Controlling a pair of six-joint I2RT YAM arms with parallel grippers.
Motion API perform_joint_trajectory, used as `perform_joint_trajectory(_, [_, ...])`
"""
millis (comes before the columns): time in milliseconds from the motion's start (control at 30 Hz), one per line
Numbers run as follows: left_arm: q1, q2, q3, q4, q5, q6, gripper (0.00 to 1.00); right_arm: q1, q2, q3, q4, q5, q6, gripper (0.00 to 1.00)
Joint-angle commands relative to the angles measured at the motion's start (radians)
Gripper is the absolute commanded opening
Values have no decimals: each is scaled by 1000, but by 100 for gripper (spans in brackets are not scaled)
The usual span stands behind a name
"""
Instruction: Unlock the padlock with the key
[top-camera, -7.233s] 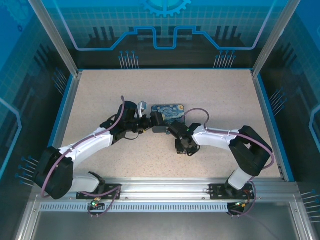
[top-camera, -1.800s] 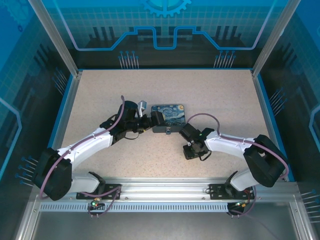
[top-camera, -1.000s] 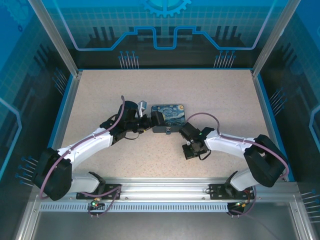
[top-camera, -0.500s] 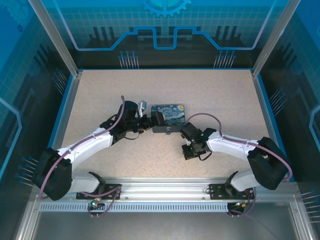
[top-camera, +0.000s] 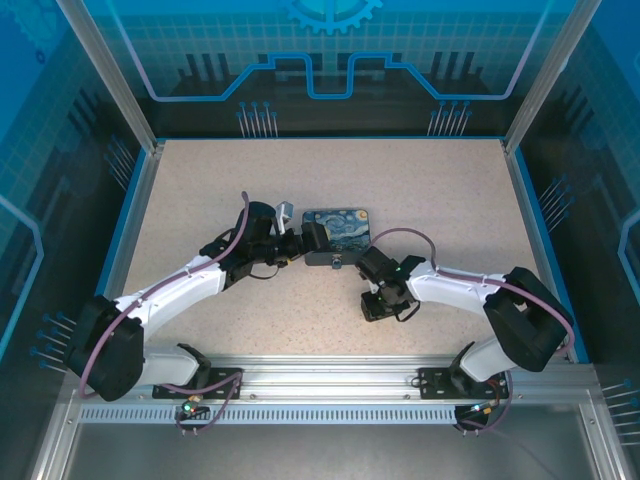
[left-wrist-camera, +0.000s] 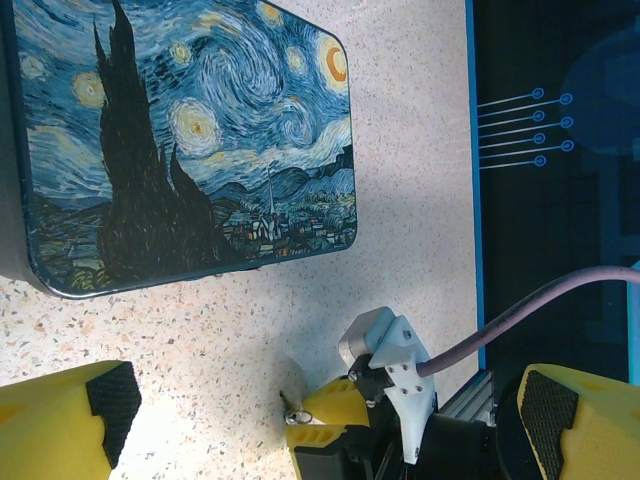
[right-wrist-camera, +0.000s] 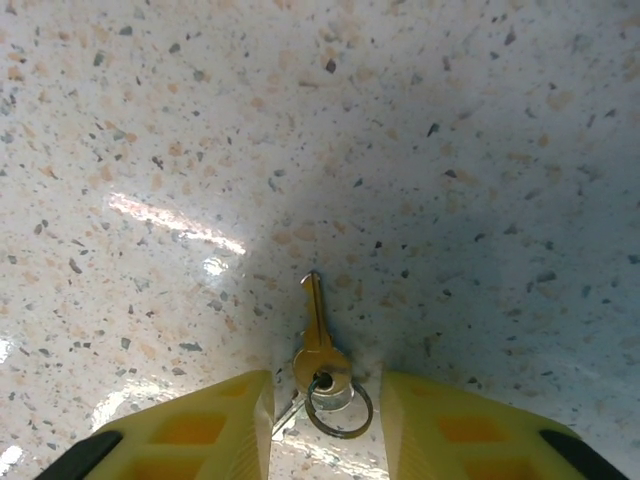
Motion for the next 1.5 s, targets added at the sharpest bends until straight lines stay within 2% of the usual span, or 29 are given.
perform_joint_trajectory(0, [-9,-1,0,19,-6,-2,99,11,18,32,-31,9,-10,34])
perform_joint_trajectory(200, [-9,-1,-1,19,-6,-2,99,18,58,45,-23,15,-7,33])
perform_joint_trajectory(300, [-8,-1,-2,18,-6,-1,99,22,75,42,-14,15,-1,29])
perform_joint_trajectory(567, [-9,2,0,20,-4,-3,99,38,76,29,-5,16,13,0])
perform_joint_trajectory(700, [-9,-1,0,15,-5,0,99,36,13,31,-10,14,-14,0])
perform_joint_trajectory(900, [-9,-5,-3,11,9,1,99,9,-130,41,-11,-56,-64,0])
perform_joint_trajectory(1200, [-40,-8,-33,58,54,-34,98,-25,-226,65,29,-162,-14,0])
perform_joint_trajectory(1333, [-44,3,-68,145,88,-88,94,-31,-256,89,54,-186,19,0])
perform_joint_trajectory(1467, [-48,34,-113,290,132,-171,82,-42,-274,113,84,-211,54,0])
